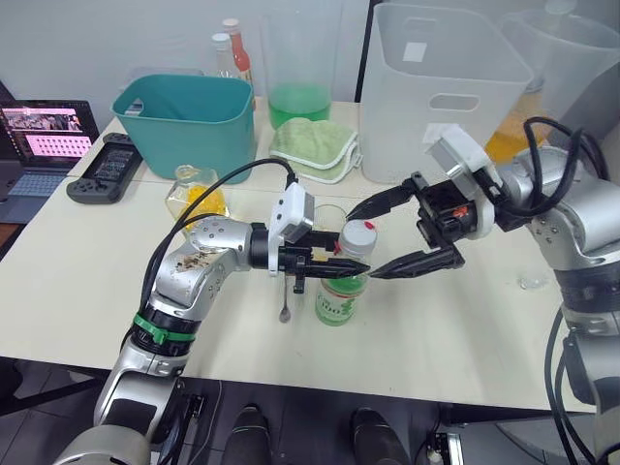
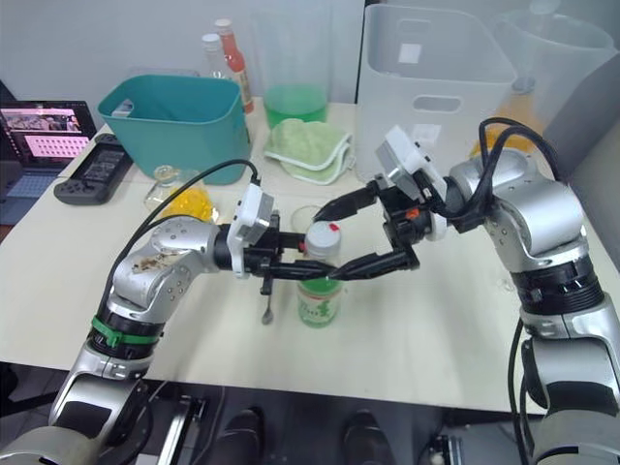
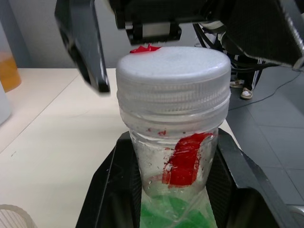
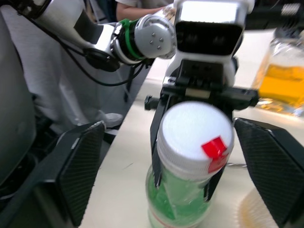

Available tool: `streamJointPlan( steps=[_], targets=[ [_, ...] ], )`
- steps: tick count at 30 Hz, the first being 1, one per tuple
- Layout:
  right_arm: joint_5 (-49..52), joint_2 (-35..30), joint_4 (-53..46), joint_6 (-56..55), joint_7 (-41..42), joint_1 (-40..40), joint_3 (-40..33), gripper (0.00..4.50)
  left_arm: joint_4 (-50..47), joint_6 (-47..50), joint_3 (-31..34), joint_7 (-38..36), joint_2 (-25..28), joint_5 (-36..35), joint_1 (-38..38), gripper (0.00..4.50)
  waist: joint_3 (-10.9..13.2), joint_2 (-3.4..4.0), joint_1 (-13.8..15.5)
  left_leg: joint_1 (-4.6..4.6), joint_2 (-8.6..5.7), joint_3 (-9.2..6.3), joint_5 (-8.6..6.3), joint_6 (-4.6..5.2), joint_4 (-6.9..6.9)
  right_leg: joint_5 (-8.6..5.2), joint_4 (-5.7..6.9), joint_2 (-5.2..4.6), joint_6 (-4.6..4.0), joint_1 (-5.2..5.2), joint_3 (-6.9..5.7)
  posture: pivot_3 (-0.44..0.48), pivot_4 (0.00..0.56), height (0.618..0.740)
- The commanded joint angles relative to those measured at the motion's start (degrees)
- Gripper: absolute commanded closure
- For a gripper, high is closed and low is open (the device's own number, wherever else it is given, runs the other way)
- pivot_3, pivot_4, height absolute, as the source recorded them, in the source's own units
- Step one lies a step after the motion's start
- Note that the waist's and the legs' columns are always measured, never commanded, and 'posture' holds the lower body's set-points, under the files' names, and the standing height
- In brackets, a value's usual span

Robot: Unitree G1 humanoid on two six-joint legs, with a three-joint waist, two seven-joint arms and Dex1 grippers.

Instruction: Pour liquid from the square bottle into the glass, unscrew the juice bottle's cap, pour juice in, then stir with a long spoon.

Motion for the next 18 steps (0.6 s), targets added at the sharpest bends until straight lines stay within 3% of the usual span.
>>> streamJointPlan(
  steps=[1,7,13,15,18],
  targets=[
    [0.80,-1.27,-8.26,0.85,-9.33,4.64,-9.02,0.05,-1.30,-0.44,0.80,0.16,-0.28,-1.00,-0.16,3.15,0.00,0.00,0.27,-0.01,0.00,0.00,0.00,0.00,0.02,0.00,0.01,-0.01,0.00,0.00,-0.03,0.000,0.150,0.734],
    [8.31,0.41,-24.33,10.99,-27.98,17.02,-19.73,0.05,0.02,-1.12,0.25,-0.33,-1.07,-0.96,-0.64,3.15,0.00,0.00,0.78,-0.03,0.01,-0.01,0.01,0.00,0.04,0.00,0.04,-0.02,-0.01,0.01,-0.10,0.000,0.150,0.734],
    [13.88,1.87,-33.94,17.39,-41.22,22.72,-22.09,0.05,0.98,-1.83,-0.47,-1.39,-1.76,-0.70,-0.95,3.15,-0.01,0.01,1.08,-0.05,0.01,-0.01,0.01,-0.01,0.08,0.00,0.01,-0.03,-0.02,0.02,-0.10,0.000,0.150,0.734],
    [17.95,5.42,-36.83,19.63,-49.56,24.07,-22.53,0.05,1.74,-2.23,-0.77,-1.71,-2.13,-0.46,-1.42,3.15,-0.02,-0.02,1.16,-0.05,0.01,-0.01,0.01,-0.01,0.08,0.00,0.01,-0.03,-0.02,0.03,-0.10,0.000,0.150,0.734],
    [20.41,7.05,-38.77,21.11,-55.19,24.10,-21.78,0.05,2.36,-2.73,-1.00,-2.19,-2.25,-0.08,-1.74,3.15,-0.02,-0.01,1.16,-0.07,0.01,-0.01,0.01,-0.01,0.07,0.00,0.00,-0.03,-0.02,0.03,-0.11,0.000,0.150,0.734]
  ],
)
